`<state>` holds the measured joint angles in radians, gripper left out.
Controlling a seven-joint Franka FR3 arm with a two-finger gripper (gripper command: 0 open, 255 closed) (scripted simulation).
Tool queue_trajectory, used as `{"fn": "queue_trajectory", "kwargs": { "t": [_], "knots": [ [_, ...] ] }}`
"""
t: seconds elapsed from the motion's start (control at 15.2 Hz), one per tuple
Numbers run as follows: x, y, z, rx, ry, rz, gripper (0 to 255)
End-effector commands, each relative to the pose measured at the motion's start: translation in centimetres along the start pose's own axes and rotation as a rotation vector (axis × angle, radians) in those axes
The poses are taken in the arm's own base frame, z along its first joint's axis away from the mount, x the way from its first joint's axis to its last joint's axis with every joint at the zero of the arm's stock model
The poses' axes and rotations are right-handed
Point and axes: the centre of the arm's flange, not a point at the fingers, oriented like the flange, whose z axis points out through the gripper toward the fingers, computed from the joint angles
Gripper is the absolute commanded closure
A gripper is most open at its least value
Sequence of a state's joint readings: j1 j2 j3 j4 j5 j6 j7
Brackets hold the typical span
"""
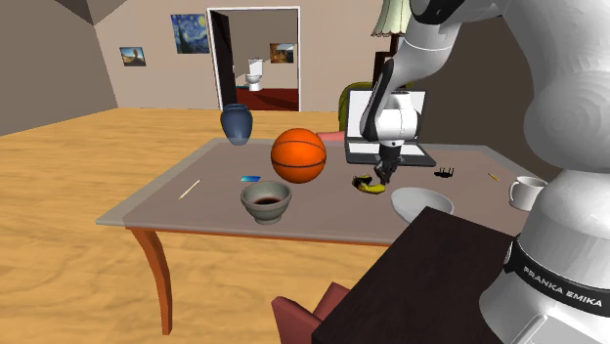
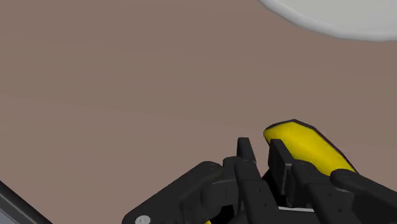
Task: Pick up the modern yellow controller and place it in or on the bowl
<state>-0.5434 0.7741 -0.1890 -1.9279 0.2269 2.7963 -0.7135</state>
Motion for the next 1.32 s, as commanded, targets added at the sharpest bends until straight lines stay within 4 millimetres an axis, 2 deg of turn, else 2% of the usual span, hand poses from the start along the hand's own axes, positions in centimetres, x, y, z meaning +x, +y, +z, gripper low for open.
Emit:
{"fn": "queue_trajectory", "kwargs": {
  "t": [0.0,0.4,0.46,0.73,0.79,1.25],
  "knots": [
    [0.0,-0.1,0.0,0.001,0.0,-0.001,255],
    [0.1,-0.1,0.0,0.001,0.0,-0.001,255],
    [0.1,-0.1,0.0,0.001,0.0,-0.001,0],
    [5.8,-4.1,0.8,0.085,-0.245,-0.228,0],
    [6.3,-4.5,0.9,0.092,-0.265,-0.246,0],
    [5.2,-4.7,4.7,0.092,-0.265,-0.246,0]
  ]
}}
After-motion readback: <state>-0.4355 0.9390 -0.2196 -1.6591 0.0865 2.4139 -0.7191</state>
